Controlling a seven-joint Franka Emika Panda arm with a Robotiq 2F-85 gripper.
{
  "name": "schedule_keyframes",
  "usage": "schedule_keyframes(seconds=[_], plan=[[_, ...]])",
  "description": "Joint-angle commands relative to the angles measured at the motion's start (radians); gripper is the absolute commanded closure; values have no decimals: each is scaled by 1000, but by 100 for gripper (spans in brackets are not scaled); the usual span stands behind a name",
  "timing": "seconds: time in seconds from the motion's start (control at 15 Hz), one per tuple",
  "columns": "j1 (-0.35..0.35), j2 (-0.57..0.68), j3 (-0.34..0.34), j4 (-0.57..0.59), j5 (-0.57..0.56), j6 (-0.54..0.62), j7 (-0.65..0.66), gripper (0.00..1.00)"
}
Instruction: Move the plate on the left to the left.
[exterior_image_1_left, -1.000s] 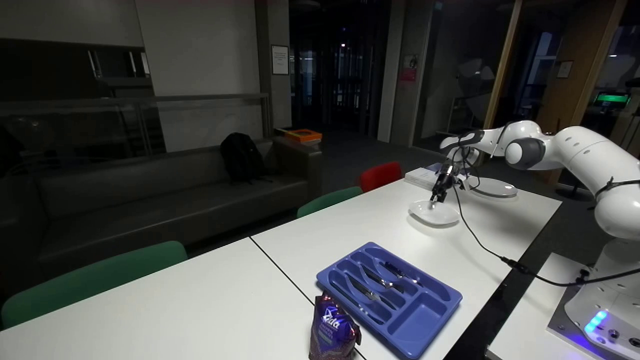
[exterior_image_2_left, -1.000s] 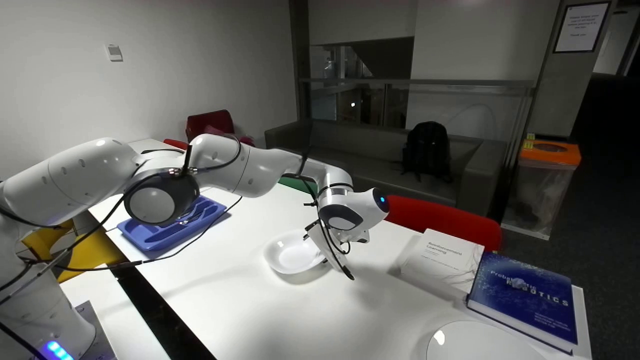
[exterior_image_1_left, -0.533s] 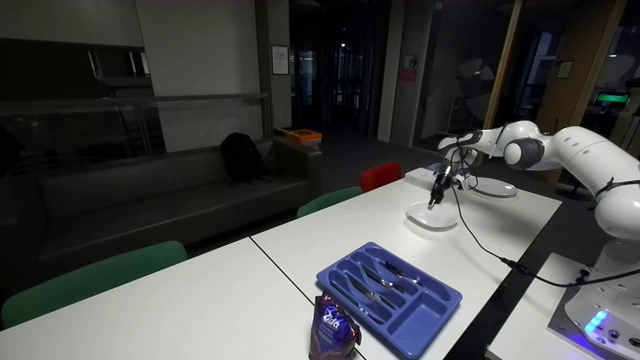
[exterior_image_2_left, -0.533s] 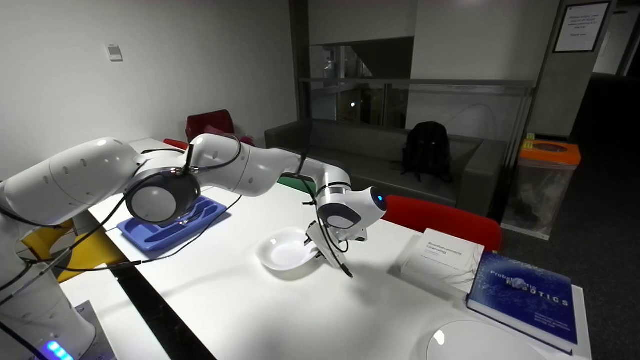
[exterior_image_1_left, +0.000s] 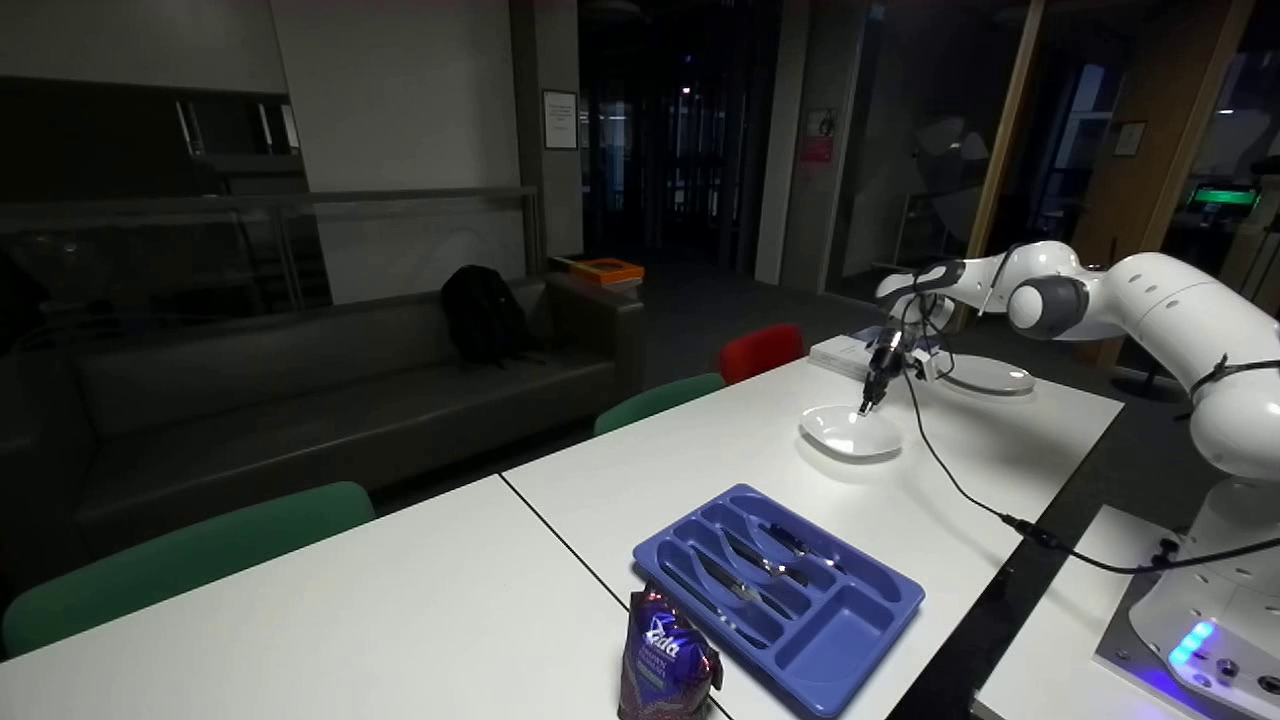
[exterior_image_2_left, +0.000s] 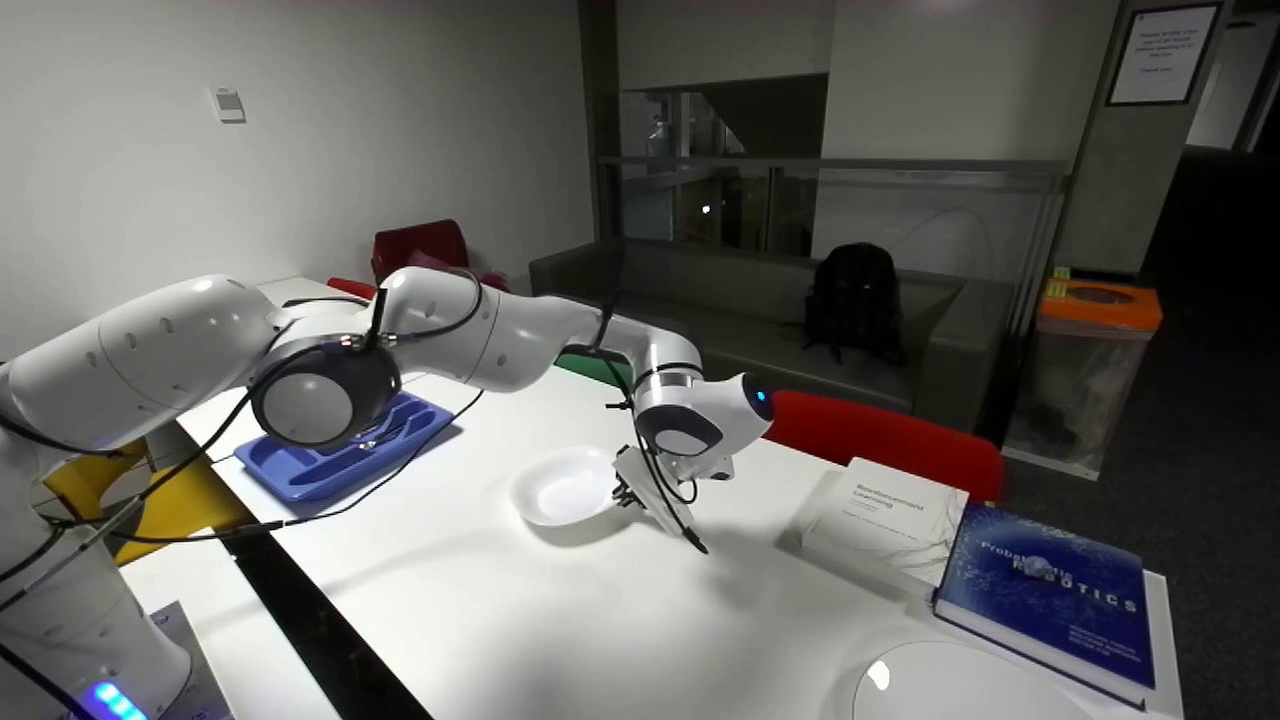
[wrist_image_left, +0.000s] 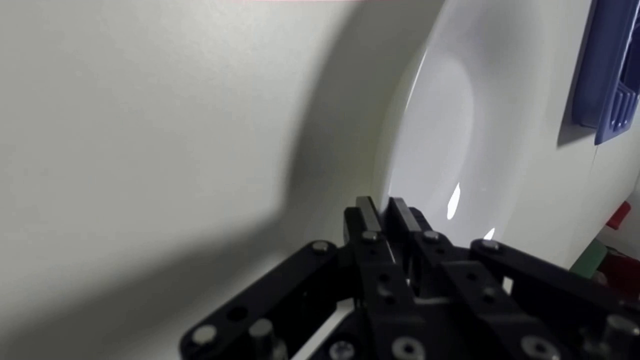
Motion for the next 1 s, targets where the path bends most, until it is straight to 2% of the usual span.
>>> schedule_keyframes(seconds=[0.0, 0.4, 0.93], plan=[[-5, -1, 1, 22, -13, -37, -23, 98], [-6, -26, 3, 9, -12, -70, -26, 98], [9, -46, 11, 28, -13, -200, -22, 99]])
